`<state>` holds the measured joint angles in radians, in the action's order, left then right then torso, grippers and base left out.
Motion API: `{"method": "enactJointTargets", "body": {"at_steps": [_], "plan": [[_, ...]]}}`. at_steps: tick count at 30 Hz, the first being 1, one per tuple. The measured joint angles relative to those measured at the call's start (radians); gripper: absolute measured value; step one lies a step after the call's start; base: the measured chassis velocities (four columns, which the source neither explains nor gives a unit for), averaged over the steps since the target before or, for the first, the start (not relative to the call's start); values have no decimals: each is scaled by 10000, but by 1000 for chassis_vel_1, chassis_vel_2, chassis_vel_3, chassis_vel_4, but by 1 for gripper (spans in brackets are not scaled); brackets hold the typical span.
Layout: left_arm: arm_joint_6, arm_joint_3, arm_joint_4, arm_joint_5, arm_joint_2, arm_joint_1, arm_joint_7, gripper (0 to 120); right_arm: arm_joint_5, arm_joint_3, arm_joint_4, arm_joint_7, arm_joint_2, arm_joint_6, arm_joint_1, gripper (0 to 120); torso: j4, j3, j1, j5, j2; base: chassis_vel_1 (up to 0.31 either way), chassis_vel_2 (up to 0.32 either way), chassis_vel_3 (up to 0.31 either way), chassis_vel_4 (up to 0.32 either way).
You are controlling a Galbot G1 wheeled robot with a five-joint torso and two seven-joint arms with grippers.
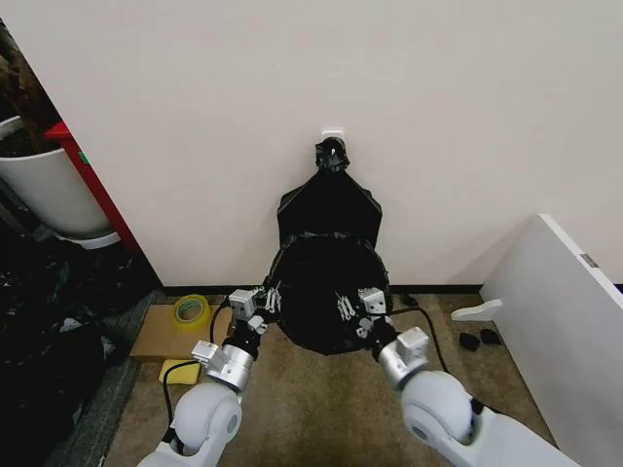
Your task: Place the garbage bag over the trash bin.
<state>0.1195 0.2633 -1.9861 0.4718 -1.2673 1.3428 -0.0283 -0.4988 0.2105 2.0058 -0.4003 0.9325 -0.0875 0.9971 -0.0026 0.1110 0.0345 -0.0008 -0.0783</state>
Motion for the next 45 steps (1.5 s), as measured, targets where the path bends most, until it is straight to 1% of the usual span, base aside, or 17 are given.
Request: {"method": "enactJointTargets", "body": {"at_steps": [3,9,12,20,25,32,36,38,40,41,42,43,44,45], "plan": [[-5,40,-29,-6,6,29,-2,5,-33,152,-200,-19,188,27,-323,0,1,0,0,0,0,0,0,0,0],[-57,84,-104,-8,-79,29,-6,5,-248,584,-776,-254,740,-78,-1191,0,2,-1,0,0,0,0,0,0,0],[-96,68,-118,-44,-157,11,-8,5,-263,690,-1034,-382,869,-216,-1386,0,0,-1,0,2,0,0,0,0,0],[-44,7,-188,-420,-224,168,-98,5,-204,949,-1839,-797,983,-629,-2039,0,2,-1,-1,2,0,0,0,0,0],[-4,2,-243,-466,-234,197,-131,5,36,903,-2139,-873,1002,-775,-2109,0,0,-1,-1,2,0,0,0,0,0],[53,-35,-413,-424,-222,281,-193,5,125,737,-2276,-883,983,-799,-2041,0,0,-1,-1,2,0,0,0,0,0],[135,-3,-398,-467,-209,311,-216,5,128,523,-2106,-862,900,-703,-1873,0,2,-1,-2,2,0,0,0,0,0],[163,103,-352,-267,-94,240,-208,5,66,139,-1637,-523,786,-130,-1360,0,2,-2,-2,2,0,0,0,0,0],[162,118,-350,-217,-59,220,-209,5,46,21,-1497,-371,748,41,-1187,0,1,-2,-1,2,1,0,0,0,0],[163,142,-321,-118,24,177,-212,5,35,-275,-1088,96,634,504,-688,0,-2,-3,-2,2,0,0,0,0,0],[162,146,-274,-84,53,144,-212,5,47,-423,-792,343,569,755,-322,0,-5,-3,-2,2,0,0,0,0,0],[162,146,-274,-84,53,144,-212,5,47,-423,-792,343,569,755,-322,0,-5,-3,-2,2,0,0,0,0,0],[172,164,-242,-65,53,122,-172,5,55,-483,-609,401,532,834,-93,0,-6,-3,-2,-3,0,0,0,0,0],[182,193,-205,-55,48,98,-145,5,51,-498,-412,400,504,841,141,0,-6,-2,-2,0,1,0,0,0,0]]}}
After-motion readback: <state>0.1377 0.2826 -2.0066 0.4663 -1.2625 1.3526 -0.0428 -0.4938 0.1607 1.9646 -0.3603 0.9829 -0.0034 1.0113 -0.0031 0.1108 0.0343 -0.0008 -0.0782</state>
